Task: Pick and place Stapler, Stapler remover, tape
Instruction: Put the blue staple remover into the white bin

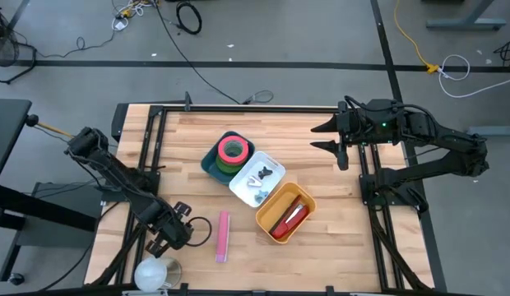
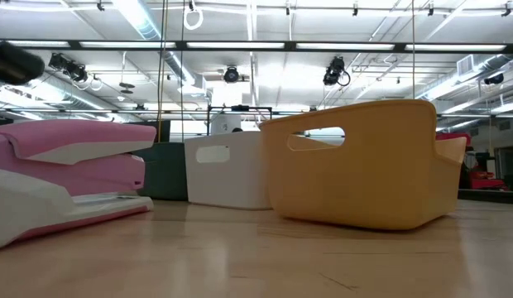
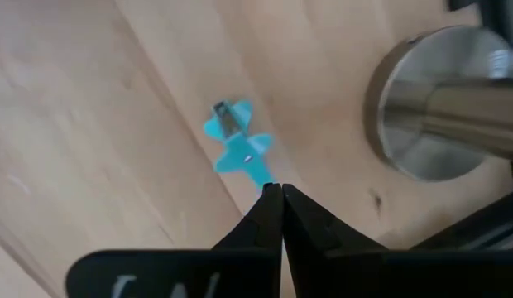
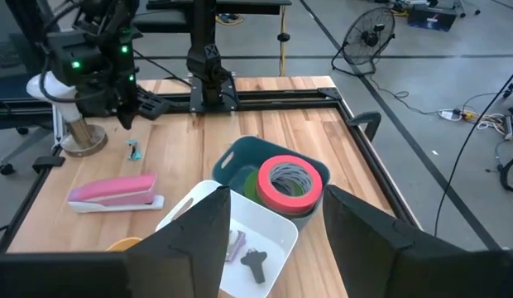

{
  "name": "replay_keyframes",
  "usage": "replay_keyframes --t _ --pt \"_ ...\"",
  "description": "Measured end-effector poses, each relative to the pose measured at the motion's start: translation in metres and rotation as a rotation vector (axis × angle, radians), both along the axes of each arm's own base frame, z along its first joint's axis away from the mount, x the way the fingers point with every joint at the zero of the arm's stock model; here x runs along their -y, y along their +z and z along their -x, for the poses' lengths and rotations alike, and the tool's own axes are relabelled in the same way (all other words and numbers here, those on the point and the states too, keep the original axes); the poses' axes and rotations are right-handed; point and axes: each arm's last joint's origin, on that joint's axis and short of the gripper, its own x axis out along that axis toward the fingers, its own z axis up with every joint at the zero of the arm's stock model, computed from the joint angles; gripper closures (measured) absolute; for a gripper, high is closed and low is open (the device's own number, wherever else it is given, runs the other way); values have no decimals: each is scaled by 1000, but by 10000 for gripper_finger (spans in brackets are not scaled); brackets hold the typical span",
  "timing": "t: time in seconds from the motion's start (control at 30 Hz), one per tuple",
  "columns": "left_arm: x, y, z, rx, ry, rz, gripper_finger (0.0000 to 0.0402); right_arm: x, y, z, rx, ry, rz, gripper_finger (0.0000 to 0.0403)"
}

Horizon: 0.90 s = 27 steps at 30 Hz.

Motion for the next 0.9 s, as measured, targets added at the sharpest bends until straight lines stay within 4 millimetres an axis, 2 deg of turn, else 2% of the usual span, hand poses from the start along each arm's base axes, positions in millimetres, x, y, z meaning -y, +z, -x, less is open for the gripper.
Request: replay_keyframes --t 0.53,0.73,0.9 --pt "-8 -22 6 -13 67 -45 390 0 0 0 0 0 0 209" --pt "-13 -37 13 -57 147 -55 390 0 0 0 0 -2 -6 209" --pt "-15 -43 15 -74 225 -54 380 0 0 0 0 -3 -7 209"
